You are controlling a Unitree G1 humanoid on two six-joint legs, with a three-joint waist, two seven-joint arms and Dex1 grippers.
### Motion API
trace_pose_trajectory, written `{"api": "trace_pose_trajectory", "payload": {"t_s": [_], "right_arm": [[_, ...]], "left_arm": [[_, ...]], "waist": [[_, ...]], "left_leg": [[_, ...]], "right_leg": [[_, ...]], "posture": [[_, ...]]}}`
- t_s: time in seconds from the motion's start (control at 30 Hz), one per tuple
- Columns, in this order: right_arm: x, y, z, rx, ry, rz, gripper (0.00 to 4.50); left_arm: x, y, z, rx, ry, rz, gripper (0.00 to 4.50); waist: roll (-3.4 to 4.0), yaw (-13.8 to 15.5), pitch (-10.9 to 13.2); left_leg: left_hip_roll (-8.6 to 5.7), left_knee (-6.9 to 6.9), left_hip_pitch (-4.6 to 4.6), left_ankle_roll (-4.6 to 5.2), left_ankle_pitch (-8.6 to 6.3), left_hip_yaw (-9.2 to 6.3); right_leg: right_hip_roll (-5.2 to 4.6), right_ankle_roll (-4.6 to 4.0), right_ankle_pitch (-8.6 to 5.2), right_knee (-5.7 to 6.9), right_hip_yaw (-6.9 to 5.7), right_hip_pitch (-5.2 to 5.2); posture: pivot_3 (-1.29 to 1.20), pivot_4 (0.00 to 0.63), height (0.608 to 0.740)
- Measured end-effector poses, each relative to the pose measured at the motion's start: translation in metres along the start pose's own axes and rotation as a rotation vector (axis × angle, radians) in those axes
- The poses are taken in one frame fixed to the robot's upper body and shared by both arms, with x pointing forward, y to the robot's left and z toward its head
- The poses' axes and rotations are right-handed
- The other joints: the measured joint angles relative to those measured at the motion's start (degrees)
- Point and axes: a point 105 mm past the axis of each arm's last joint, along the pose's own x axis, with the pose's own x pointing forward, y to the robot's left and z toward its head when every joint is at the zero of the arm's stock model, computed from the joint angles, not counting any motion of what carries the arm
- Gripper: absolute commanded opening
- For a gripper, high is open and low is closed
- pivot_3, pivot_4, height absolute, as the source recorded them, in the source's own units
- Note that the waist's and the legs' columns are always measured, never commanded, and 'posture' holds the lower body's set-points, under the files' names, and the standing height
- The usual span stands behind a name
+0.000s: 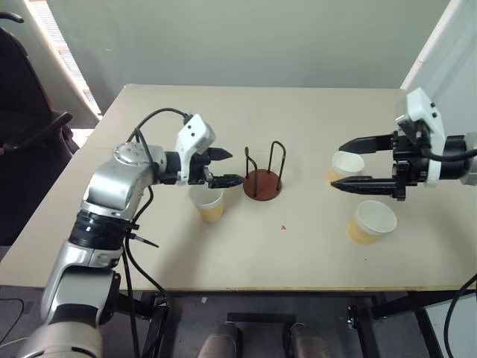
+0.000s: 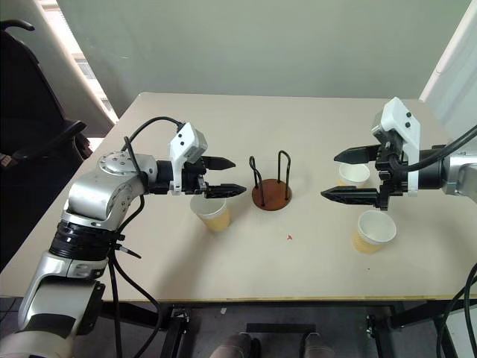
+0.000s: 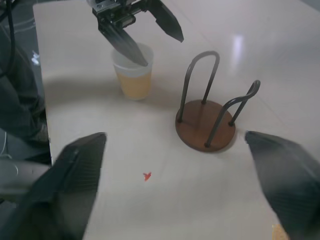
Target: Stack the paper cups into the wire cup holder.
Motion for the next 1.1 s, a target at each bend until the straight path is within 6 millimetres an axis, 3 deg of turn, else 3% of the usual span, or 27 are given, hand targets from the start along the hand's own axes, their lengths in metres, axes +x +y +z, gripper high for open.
{"api": "trace_pose_trajectory", "payload": {"t_s": [0.33, 0.8, 0.9, 1.1], "right_arm": [[0.001, 0.001, 0.0, -0.012, 0.0, 0.0, 4.48], [0.005, 0.004, -0.004, -0.027, 0.005, -0.005, 4.48], [0.006, 0.005, -0.007, -0.023, 0.009, -0.005, 4.5], [0.007, 0.006, -0.011, -0.009, 0.017, -0.006, 4.5]], "left_arm": [[0.022, 0.002, -0.019, -0.01, 0.093, 0.033, 4.27], [0.072, 0.009, -0.002, 0.049, 0.041, 0.031, 4.27], [0.078, 0.008, -0.007, 0.042, 0.046, 0.027, 3.68], [0.08, 0.001, -0.001, 0.059, 0.027, -0.02, 1.52]], "waist": [[0.0, 0.09, 0.0], [-0.03, 0.2, 0.02], [-0.03, 0.2, 0.02], [-0.03, 0.22, 0.02]], "left_leg": [[0.0, 0.02, 0.0, 0.05, 0.03, 0.0], [-0.02, 0.04, -0.04, 0.14, 0.09, 0.07], [-0.02, 0.04, -0.05, 0.16, 0.1, 0.08], [-0.02, 0.09, -0.15, 0.21, 0.12, 0.1]], "right_leg": [[-0.01, 0.06, 0.04, 0.01, -0.01, 0.03], [-0.05, 0.25, 0.1, -0.04, 0.0, 0.04], [-0.05, 0.28, 0.08, -0.05, 0.0, 0.04], [-0.05, 0.33, 0.08, -0.08, 0.0, 0.02]], "posture": [[0.0, 0.15, 0.74], [0.0, 0.15, 0.74], [0.0, 0.15, 0.74], [0.0, 0.15, 0.74]]}}
